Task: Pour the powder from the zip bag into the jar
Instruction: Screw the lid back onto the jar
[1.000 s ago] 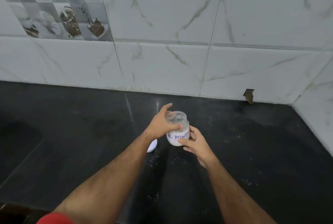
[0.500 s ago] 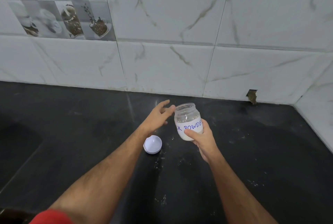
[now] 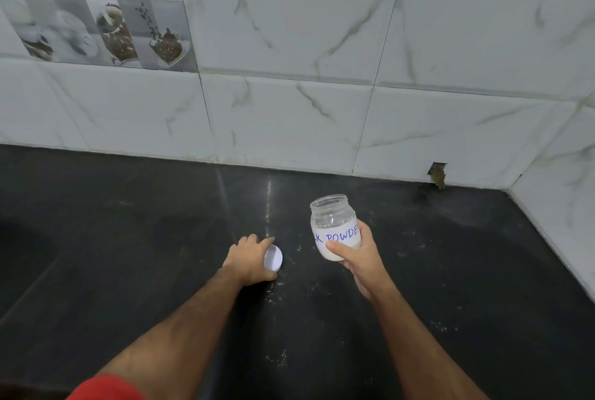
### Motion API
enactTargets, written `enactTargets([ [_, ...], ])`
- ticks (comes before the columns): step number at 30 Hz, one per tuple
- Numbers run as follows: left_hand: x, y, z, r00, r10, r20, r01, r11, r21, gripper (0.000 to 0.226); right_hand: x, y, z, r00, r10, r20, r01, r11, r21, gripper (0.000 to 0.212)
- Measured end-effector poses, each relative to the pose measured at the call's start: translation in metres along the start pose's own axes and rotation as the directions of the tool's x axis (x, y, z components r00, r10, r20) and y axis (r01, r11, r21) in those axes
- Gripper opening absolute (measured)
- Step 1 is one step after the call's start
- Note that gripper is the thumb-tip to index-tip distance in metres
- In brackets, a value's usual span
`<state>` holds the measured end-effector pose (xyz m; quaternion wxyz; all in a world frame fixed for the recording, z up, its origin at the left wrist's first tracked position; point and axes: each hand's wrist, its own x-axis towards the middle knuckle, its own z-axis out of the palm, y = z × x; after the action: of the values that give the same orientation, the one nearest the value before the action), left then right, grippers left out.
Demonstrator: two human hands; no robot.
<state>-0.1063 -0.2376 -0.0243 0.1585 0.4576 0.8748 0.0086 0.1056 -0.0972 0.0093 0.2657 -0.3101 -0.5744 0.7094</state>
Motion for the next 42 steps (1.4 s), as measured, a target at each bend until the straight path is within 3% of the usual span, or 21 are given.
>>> enactTargets([
  [2,0.001,0.008,-0.004,0.999,-0.048,-0.010,0.045,0.982,-0.183,0.092,-0.002,-0.001,0.000,1.000,0.005,0.016,-0.005,1.000,0.004,0.084],
  [4,0.004,0.021,-0.015,0.992,-0.120,-0.039,0.092,0.903,-0.420,0.084,-0.004,-0.001,0.000,1.000,0.019,0.017,-0.020,1.000,0.012,0.082],
  [6,0.011,0.035,-0.031,0.979,-0.193,-0.064,0.093,0.704,-0.704,0.073,-0.006,-0.002,0.000,0.999,0.038,0.005,-0.038,0.999,0.024,0.087],
  [8,0.018,0.051,-0.050,0.977,-0.211,-0.029,0.060,0.405,-0.913,0.069,-0.007,-0.002,0.001,0.999,0.048,-0.004,-0.047,0.999,0.024,0.090],
  [10,0.022,0.065,-0.068,0.979,-0.204,-0.012,0.023,0.171,-0.985,0.071,-0.009,-0.002,0.002,0.999,0.053,-0.007,-0.053,0.998,0.023,0.093],
  [12,0.024,0.077,-0.081,0.979,-0.204,-0.021,-0.019,0.010,-1.000,0.068,-0.012,-0.002,0.004,0.998,0.053,-0.017,-0.052,0.998,0.021,0.094],
  [14,0.024,0.086,-0.090,0.985,-0.174,-0.023,-0.040,-0.095,-0.995,0.063,-0.015,0.000,0.006,0.998,0.051,-0.031,-0.050,0.999,0.021,0.093],
  [16,0.021,0.093,-0.093,0.992,-0.120,-0.027,-0.043,-0.133,-0.990,0.062,-0.018,0.000,0.008,0.998,0.042,-0.048,-0.042,0.999,0.006,0.092],
  [19,0.016,0.098,-0.091,0.999,-0.031,-0.038,-0.041,-0.074,-0.996,0.071,-0.019,-0.002,0.008,0.996,0.006,-0.084,-0.011,0.998,-0.055,0.093],
  [21,0.014,0.100,-0.089,0.999,0.021,-0.040,-0.041,0.026,-0.999,0.077,-0.019,-0.006,0.006,0.995,-0.021,-0.101,0.012,0.995,-0.095,0.091],
  [26,0.010,0.101,-0.102,0.989,0.113,-0.092,-0.124,0.326,-0.937,0.062,-0.017,-0.015,0.006,0.993,-0.068,-0.095,0.049,0.980,-0.195,0.091],
  [31,0.007,0.101,-0.117,0.979,0.194,-0.057,-0.153,0.525,-0.837,0.073,-0.014,-0.016,0.007,0.990,-0.103,-0.099,0.067,0.946,-0.317,0.090],
  [38,0.001,0.104,-0.117,0.981,0.173,-0.083,-0.166,0.552,-0.817,0.078,-0.015,-0.020,0.014,0.960,-0.196,-0.198,0.104,0.911,-0.400,0.094],
  [42,-0.002,0.113,-0.110,0.985,0.092,-0.146,-0.172,0.544,-0.821,0.075,-0.019,-0.022,0.019,0.936,-0.245,-0.253,0.115,0.891,-0.439,0.095],
])
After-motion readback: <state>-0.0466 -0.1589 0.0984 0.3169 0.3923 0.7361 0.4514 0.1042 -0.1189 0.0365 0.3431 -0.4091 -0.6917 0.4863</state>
